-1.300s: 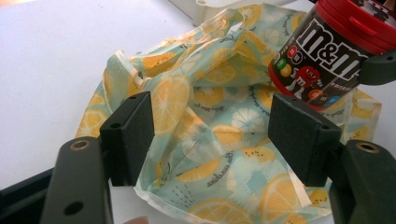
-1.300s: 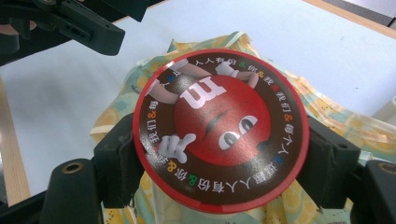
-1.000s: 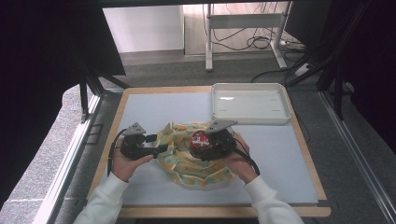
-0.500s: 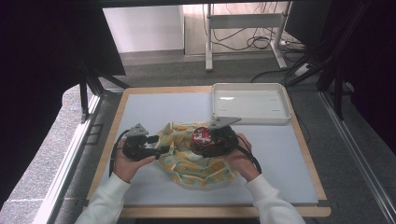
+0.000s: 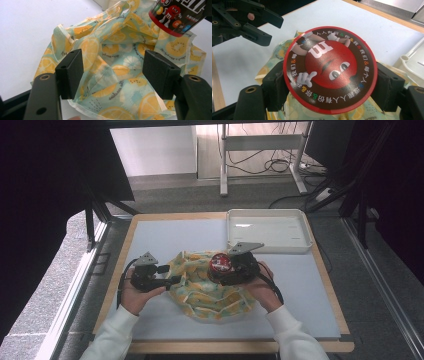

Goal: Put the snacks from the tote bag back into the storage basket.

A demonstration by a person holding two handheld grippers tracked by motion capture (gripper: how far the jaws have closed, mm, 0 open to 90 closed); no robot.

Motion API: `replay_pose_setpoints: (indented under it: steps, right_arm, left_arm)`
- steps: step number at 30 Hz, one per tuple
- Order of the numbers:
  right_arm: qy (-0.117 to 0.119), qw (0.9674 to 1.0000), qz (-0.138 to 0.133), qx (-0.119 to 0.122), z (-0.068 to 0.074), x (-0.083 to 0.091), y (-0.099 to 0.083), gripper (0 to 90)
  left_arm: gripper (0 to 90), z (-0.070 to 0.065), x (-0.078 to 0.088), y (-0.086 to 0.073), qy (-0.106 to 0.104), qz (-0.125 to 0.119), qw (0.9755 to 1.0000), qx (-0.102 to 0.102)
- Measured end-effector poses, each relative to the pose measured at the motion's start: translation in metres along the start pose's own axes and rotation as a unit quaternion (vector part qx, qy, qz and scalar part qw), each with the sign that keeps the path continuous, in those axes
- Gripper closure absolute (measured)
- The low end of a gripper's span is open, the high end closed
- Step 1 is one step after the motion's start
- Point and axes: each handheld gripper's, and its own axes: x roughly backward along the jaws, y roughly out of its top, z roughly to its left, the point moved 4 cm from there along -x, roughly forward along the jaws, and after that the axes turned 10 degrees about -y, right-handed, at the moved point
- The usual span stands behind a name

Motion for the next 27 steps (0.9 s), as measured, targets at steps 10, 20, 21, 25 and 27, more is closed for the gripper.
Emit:
replay_pose_setpoints:
  steps: [10, 20, 21, 25, 27]
  right_arm:
    - [-0.008, 0.9999, -0.009, -0.011, -0.009, 0.006, 0.004, 25.4]
    - [-0.013, 0.9998, -0.010, -0.015, -0.017, 0.009, 0.004, 25.4]
    - [-0.014, 0.9998, -0.010, -0.014, -0.018, 0.009, 0.004, 25.4]
    - [-0.017, 0.9996, -0.010, -0.018, -0.022, 0.009, 0.004, 25.4]
    - [-0.020, 0.9995, -0.009, -0.021, -0.023, 0.009, 0.004, 25.4]
  left_arm:
    - [33.3, 0.000, 0.001, 0.000, 0.000, -0.001, 1.0000, 0.001]
    - [33.0, 0.001, 0.001, 0.000, 0.001, 0.000, 1.0000, 0.003]
    - [33.0, 0.001, 0.001, 0.000, 0.001, 0.000, 1.0000, 0.003]
    - [32.8, 0.001, 0.001, 0.000, 0.001, 0.000, 1.0000, 0.004]
    - [32.6, 0.002, 0.001, 0.000, 0.002, -0.001, 1.0000, 0.004]
